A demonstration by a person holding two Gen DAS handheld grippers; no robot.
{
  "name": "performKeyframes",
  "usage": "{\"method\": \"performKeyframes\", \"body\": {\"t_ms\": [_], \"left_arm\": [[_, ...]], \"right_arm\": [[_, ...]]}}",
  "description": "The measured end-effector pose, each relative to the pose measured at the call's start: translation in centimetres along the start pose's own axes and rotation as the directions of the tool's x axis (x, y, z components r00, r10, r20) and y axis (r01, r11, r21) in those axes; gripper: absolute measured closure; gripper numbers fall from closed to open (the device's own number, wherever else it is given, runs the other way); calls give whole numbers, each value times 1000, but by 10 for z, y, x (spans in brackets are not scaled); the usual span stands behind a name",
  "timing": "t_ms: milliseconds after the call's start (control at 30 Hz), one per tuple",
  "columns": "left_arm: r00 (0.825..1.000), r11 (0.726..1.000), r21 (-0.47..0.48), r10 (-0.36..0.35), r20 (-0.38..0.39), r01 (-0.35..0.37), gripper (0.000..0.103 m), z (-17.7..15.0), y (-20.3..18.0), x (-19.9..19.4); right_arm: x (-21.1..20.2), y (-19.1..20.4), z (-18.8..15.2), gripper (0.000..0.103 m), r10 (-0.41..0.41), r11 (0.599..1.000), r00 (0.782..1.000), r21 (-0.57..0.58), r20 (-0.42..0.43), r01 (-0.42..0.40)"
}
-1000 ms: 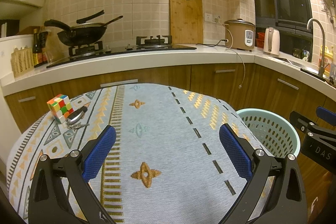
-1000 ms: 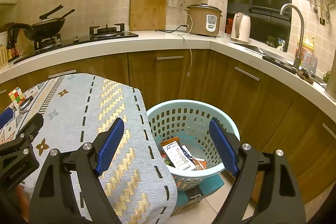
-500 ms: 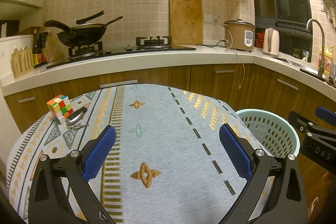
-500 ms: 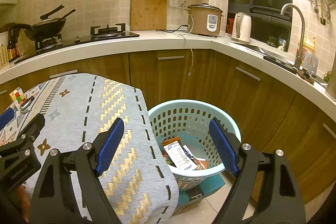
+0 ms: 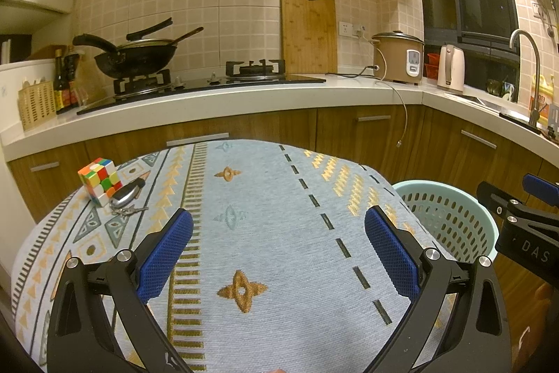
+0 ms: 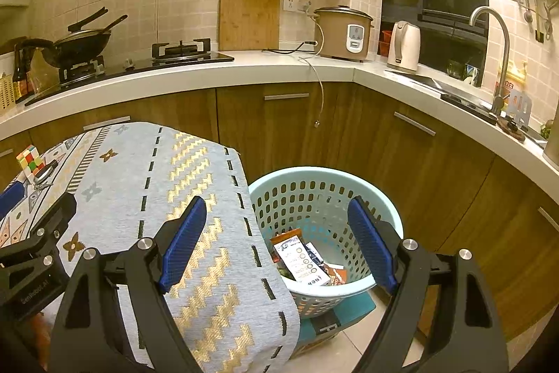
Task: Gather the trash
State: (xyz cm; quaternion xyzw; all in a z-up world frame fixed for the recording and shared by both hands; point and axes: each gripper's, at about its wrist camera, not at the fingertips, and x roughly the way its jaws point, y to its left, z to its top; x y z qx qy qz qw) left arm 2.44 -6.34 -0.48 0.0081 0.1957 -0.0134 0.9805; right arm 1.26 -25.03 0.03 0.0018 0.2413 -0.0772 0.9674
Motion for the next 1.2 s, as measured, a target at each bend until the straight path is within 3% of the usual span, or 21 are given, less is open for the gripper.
{"method": "performKeyframes", "body": {"t_ms": [367,500,933,1067,1200], "left_arm": [[1000,1000,-14,-8,-15,8,8,1,5,3],[998,1000,-18,-13,-57,12,8,5,10,7],[999,998,35,45,-8,-45,8,23,12,-24],[999,1000,17,27,-29,-26,8,28,17,-28],[999,999,6,43,-1,-43,8,31,25,-37]], "right_arm": [[-2,1,3,24,6,1000,1000,-7,5,-6],[-3,1,7,24,7,1000,1000,-5,7,-7],[-14,2,14,24,13,1000,1000,2,20,-14],[-19,4,16,24,12,1000,1000,-1,27,-12],[-21,7,17,24,11,1000,999,-8,33,-11]]}}
